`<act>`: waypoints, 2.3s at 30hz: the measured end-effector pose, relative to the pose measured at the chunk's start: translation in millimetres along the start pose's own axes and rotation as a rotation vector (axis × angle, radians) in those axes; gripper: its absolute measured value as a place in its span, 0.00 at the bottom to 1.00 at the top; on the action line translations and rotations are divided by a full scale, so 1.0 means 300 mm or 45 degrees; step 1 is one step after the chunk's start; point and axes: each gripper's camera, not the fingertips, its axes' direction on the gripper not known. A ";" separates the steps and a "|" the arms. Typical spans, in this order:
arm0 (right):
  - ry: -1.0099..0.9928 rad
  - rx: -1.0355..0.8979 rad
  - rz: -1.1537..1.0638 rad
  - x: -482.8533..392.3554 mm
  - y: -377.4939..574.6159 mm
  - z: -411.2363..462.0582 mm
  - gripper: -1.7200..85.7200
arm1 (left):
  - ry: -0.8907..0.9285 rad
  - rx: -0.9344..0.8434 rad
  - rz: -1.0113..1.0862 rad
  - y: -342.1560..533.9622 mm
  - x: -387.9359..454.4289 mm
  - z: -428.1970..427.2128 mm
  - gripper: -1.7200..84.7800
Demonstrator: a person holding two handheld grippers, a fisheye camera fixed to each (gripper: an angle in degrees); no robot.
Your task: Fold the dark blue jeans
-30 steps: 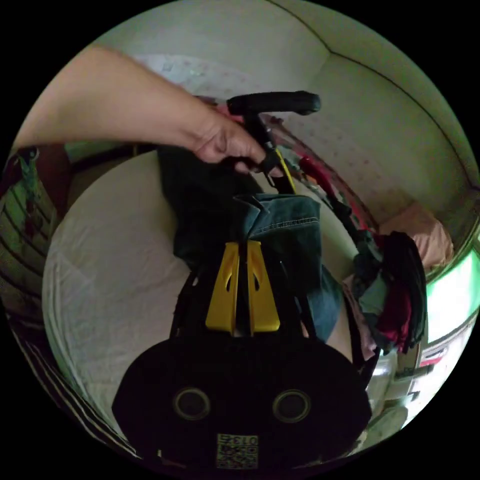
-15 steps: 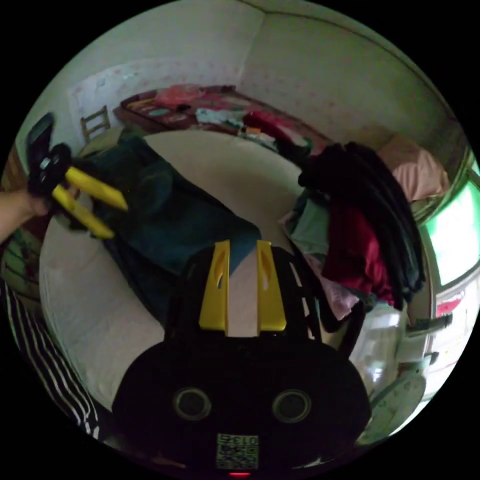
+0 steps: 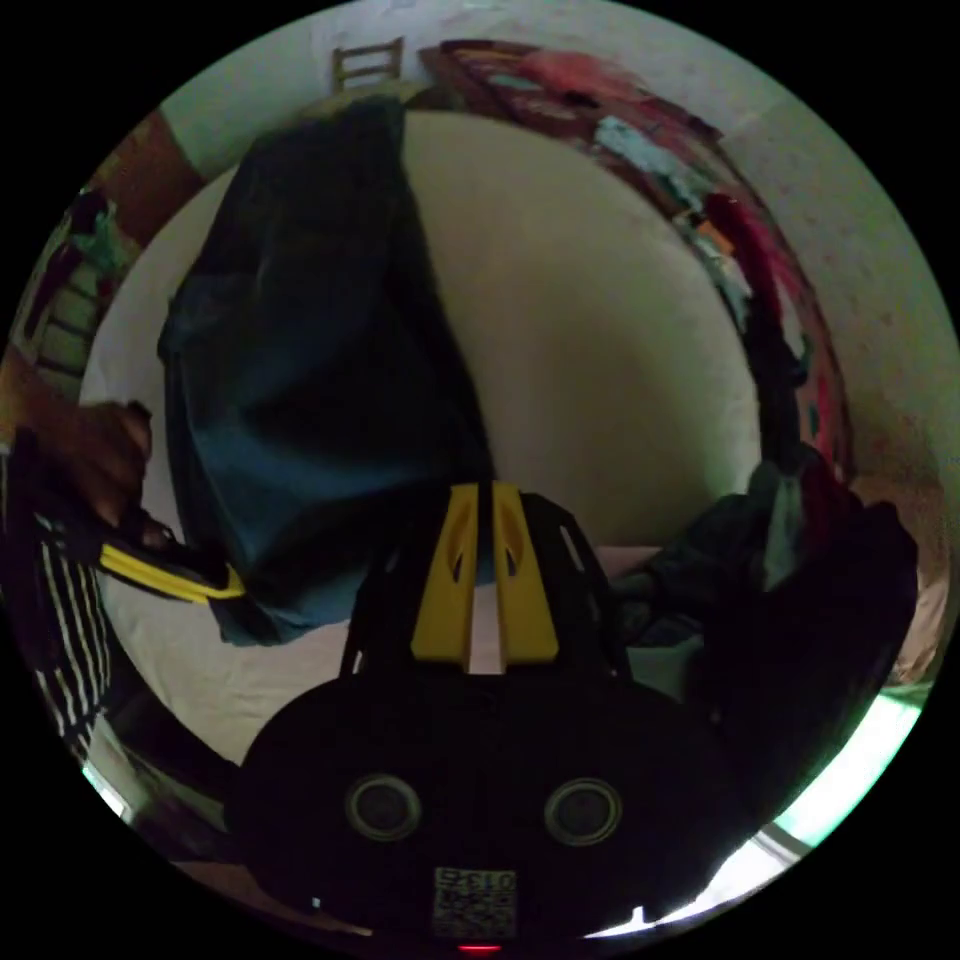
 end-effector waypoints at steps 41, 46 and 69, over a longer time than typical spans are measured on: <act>-0.443 0.211 0.997 -0.273 1.061 0.262 0.04 | 0.281 -0.055 -0.490 0.082 -0.702 0.441 0.10; -0.227 0.449 1.022 -0.315 1.144 0.108 0.06 | 0.134 0.105 -0.490 0.216 -0.666 0.285 0.16; -0.280 0.342 0.125 -0.410 -0.018 0.087 0.06 | 0.234 0.016 -1.189 1.421 -0.247 0.132 0.13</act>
